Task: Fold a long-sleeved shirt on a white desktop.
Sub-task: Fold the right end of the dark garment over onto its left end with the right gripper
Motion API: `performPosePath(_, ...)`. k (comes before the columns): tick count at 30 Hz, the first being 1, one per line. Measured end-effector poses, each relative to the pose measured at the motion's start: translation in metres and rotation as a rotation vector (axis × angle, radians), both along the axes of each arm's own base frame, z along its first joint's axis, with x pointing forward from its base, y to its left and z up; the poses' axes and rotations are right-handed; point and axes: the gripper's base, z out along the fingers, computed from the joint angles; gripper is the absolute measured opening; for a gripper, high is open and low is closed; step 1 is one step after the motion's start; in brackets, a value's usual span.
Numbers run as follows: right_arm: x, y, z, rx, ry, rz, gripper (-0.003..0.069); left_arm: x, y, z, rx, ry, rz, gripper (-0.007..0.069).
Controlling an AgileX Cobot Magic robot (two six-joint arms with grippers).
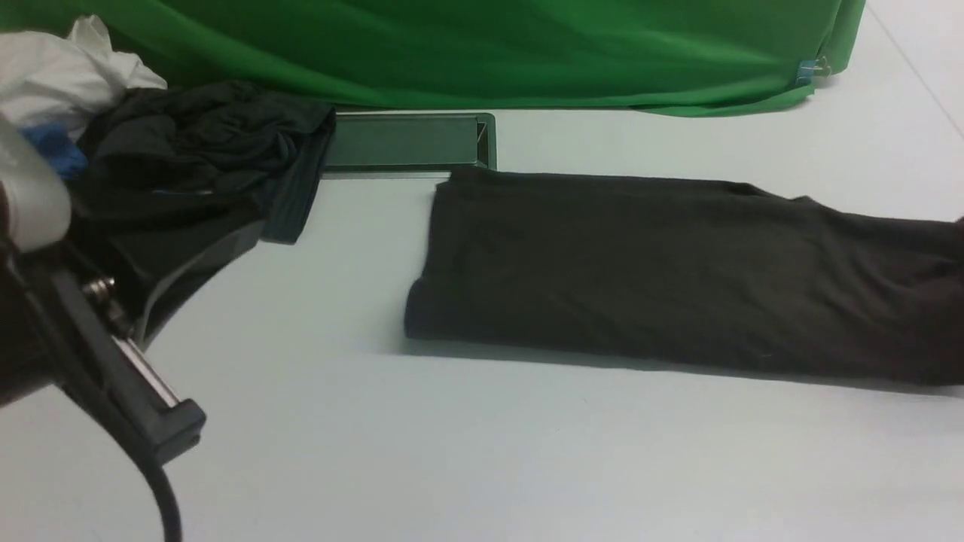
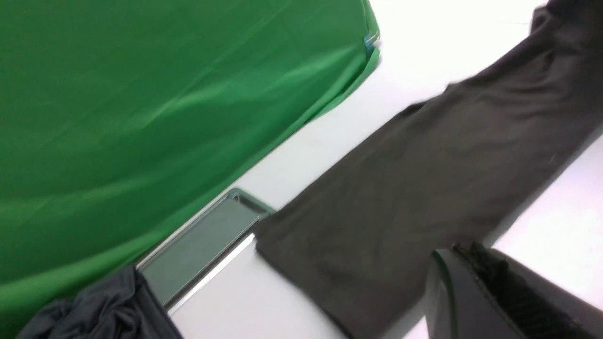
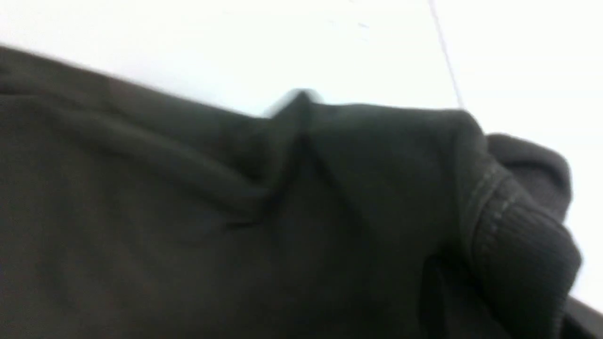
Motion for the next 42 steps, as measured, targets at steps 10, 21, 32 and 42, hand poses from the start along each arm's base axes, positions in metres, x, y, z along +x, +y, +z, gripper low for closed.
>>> performPosePath(10, 0.011, 0.135, 0.079, 0.192, -0.281, 0.326, 0.0097, 0.002, 0.002, 0.001, -0.053, -0.004, 0.047, 0.0017)
performPosePath(21, 0.047, 0.264, 0.081, 0.428, -0.318, 0.608, 0.0097, 0.002, 0.002, 0.001, -0.068, 0.007, 0.051, 0.0017)
performPosePath(32, 0.083, 0.351, 0.023, 0.507, -0.178, 0.756, 0.0097, 0.002, 0.002, 0.000, -0.064, 0.013, 0.050, 0.0017)
performPosePath(42, 0.091, 0.395, -0.021, 0.551, -0.085, 0.766, 0.0158, 0.002, 0.002, 0.000, -0.064, 0.014, 0.050, 0.0017)
